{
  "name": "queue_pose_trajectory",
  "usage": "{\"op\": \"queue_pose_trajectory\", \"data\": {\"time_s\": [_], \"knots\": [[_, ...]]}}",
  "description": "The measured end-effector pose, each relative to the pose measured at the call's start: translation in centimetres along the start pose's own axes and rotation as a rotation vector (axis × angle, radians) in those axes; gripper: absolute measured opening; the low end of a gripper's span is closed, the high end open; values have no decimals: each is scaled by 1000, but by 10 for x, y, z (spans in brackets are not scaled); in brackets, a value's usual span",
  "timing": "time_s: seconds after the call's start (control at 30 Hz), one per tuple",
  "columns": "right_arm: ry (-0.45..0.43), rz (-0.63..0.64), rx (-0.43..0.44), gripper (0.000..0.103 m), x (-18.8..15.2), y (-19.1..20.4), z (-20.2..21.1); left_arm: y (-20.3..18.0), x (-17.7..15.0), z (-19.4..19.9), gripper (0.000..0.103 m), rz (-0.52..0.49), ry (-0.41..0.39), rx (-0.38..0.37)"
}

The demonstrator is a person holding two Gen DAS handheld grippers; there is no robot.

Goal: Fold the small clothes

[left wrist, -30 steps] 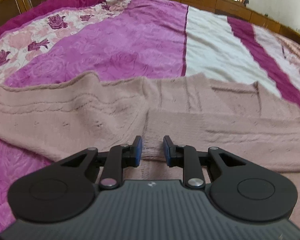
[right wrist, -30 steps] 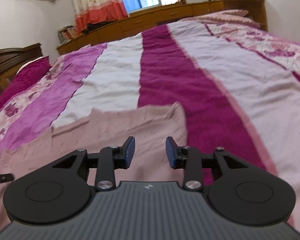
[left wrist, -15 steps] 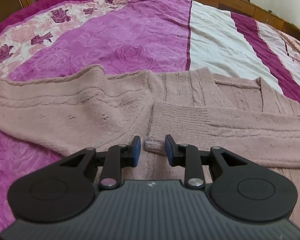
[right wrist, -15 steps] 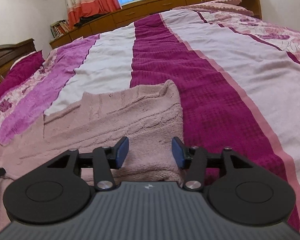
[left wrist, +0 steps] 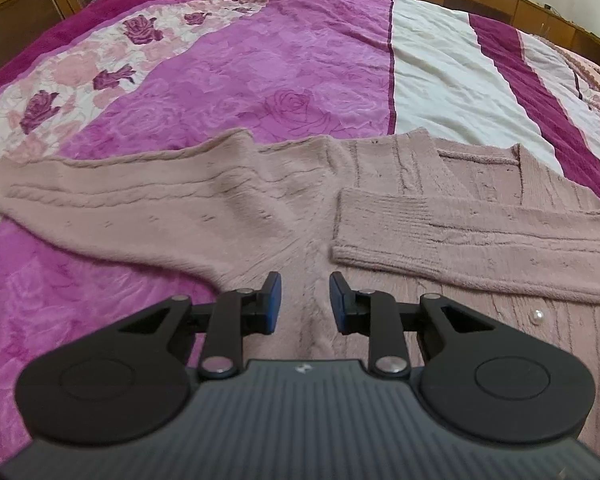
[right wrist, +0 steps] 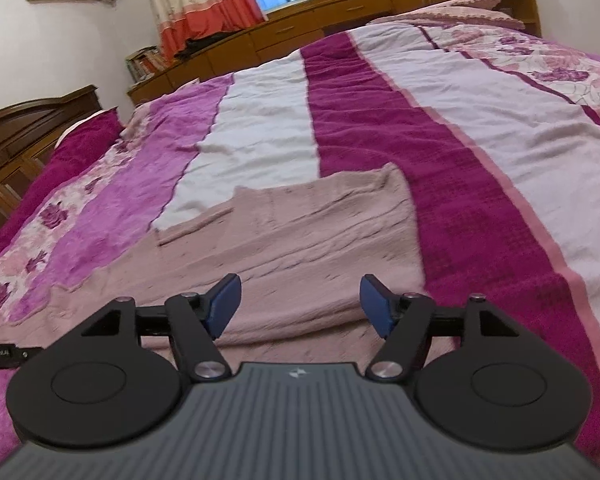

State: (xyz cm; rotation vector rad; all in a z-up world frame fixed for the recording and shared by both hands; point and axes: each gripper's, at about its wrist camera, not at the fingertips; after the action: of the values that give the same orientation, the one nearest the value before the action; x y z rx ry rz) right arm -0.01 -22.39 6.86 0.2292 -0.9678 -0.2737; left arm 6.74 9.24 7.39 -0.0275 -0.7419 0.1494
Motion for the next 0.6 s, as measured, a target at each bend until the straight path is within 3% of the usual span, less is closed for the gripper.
{"op": "queue_pose_trajectory", "data": {"time_s": [0.43,0.6], "knots": [[83,-40,55,73,-35,28,26,50,0,33,28,105,-18,54],[91,-8,32,80,-48,34,28,77,-1,38,28,147,-23,95]]}}
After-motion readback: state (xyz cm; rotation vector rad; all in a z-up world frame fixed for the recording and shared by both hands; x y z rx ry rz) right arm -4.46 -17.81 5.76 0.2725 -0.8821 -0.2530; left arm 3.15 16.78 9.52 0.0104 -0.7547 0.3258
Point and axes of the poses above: each gripper's, at about its wrist camera, not at the fingertips, and z roughly against the way its jaws point, y to its left, x to its top, and after that the axes turned 3 degrees about z, right-handed
